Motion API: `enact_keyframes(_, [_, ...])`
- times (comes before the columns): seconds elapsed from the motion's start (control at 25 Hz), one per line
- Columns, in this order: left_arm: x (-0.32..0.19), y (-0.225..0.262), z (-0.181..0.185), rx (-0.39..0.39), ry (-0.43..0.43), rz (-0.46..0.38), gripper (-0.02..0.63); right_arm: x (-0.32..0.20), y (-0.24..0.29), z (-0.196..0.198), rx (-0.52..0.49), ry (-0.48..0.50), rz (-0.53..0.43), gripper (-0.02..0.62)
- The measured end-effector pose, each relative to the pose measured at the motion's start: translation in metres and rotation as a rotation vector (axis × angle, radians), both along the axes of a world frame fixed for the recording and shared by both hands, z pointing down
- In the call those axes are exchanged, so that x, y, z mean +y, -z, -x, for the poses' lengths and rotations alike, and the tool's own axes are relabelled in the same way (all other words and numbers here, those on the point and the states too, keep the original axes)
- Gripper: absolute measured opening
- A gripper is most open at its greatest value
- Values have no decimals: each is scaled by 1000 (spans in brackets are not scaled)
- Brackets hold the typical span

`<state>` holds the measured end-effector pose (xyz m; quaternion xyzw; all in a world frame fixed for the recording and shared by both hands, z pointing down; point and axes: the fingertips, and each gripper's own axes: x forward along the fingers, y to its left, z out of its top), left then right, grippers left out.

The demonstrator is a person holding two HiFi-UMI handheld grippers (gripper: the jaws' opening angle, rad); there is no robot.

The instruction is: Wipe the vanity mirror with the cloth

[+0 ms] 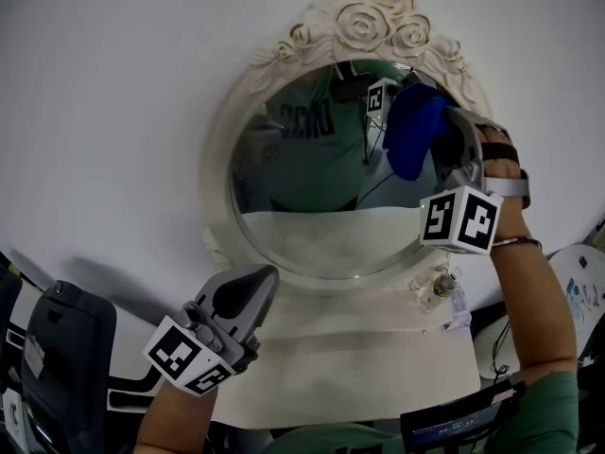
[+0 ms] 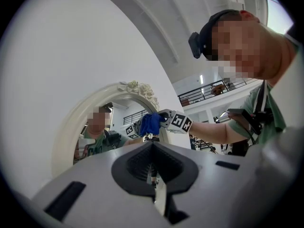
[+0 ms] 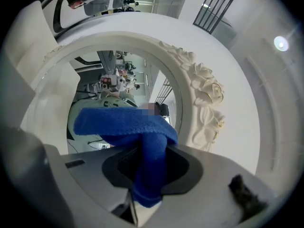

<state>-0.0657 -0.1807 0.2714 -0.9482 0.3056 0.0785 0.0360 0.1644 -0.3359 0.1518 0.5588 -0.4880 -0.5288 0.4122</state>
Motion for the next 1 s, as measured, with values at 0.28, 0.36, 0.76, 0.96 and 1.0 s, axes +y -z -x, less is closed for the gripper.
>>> enact_keyframes(0.28, [3, 0, 7, 0, 15, -1, -3, 0, 0, -11, -47, -35, 13, 109])
enact_keyframes(0.36, [3, -1, 13, 0, 24, 3, -3, 4, 3, 1, -67, 2, 11, 109])
enact_keyframes(0.76, [8, -2, 44, 8, 77, 8, -3, 23, -17, 199, 41, 394, 34, 109])
enact_keyframes(0.96, [12, -1, 61, 18, 101, 4, -3, 11, -20, 249, 74, 426, 46, 109])
enact_keyframes(1.0, [13, -1, 64, 19, 106, 4, -3, 9, -20, 254, 76, 425, 48, 109])
